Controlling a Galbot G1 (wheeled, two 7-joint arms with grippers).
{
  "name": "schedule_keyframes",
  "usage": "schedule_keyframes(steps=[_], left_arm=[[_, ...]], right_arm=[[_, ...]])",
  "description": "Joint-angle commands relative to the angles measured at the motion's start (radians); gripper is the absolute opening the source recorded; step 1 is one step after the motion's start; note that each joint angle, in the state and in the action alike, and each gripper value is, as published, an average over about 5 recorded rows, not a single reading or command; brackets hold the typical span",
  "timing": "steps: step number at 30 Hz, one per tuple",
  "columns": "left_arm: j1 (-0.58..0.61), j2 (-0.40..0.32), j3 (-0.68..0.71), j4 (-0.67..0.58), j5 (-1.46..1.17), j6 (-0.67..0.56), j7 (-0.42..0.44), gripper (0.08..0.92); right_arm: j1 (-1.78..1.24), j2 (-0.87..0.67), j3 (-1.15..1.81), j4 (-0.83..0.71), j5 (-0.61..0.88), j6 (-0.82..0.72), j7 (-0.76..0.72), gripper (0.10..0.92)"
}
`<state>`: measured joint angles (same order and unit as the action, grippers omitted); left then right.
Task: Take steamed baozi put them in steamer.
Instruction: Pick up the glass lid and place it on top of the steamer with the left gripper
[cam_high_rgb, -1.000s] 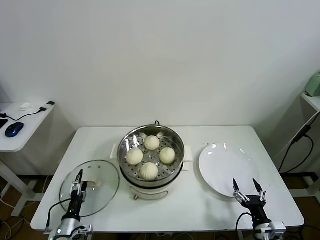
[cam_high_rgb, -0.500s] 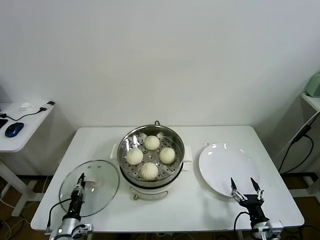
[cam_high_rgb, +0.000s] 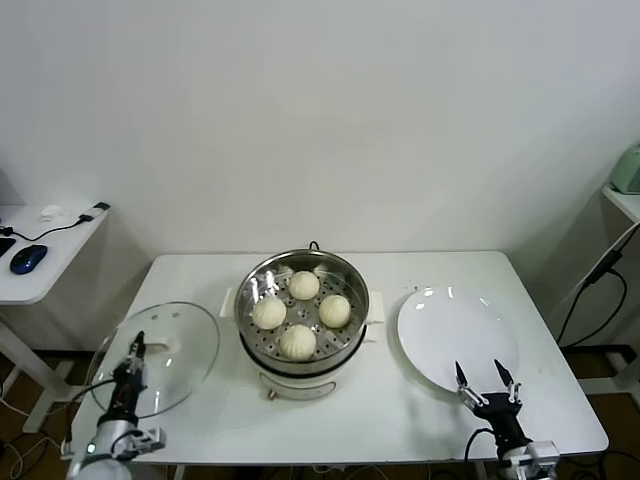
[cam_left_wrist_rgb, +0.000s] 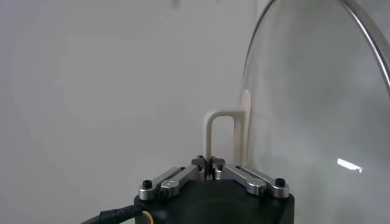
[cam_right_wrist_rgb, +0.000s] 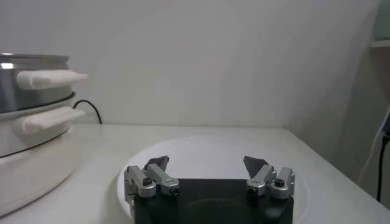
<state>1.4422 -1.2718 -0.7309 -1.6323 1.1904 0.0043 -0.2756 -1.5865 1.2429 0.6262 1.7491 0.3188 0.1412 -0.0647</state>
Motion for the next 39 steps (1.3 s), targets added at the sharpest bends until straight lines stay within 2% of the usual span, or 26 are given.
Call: schedule_keyframes(steps=[1,6,9,12,15,19,24,31,39], left_arm=[[0.024,0.018,-0.04,-0.156,-0.095,0.009,0.113,0.135],[0.029,0.116,-0.114,-0.347,-0.211,0.122,0.303,0.135],[0.026,0.156,-0.103,-0.435,-0.241,0.202,0.375,0.135],[0.015,0.161,-0.041,-0.514,-0.225,0.272,0.42,0.135],[-0.01,0.138,0.083,-0.572,-0.143,0.332,0.446,0.135],[-0.056,0.093,0.275,-0.588,-0.004,0.392,0.453,0.135],[-0.118,-0.003,0.447,-0.575,0.136,0.453,0.475,0.135],[-0.195,-0.086,0.608,-0.53,0.257,0.537,0.515,0.135],[-0.267,-0.161,0.725,-0.408,0.361,0.567,0.521,0.135]], right_arm=[[0.013,0.003,-0.004,-0.024,-0.042,-0.009,0.003,0.823],[0.031,0.004,-0.012,-0.043,-0.081,-0.017,-0.002,0.823],[0.035,0.005,-0.017,-0.046,-0.111,-0.018,-0.005,0.823],[0.037,0.008,-0.021,-0.041,-0.12,-0.02,-0.005,0.823],[0.042,0.014,-0.021,-0.043,-0.121,-0.02,-0.003,0.823],[0.039,0.019,-0.02,-0.047,-0.121,-0.015,-0.009,0.823],[0.029,0.022,-0.016,-0.051,-0.122,-0.005,-0.021,0.823],[0.016,0.036,-0.013,-0.069,-0.12,0.018,-0.028,0.823],[0.002,0.042,-0.007,-0.089,-0.111,0.046,-0.026,0.823]])
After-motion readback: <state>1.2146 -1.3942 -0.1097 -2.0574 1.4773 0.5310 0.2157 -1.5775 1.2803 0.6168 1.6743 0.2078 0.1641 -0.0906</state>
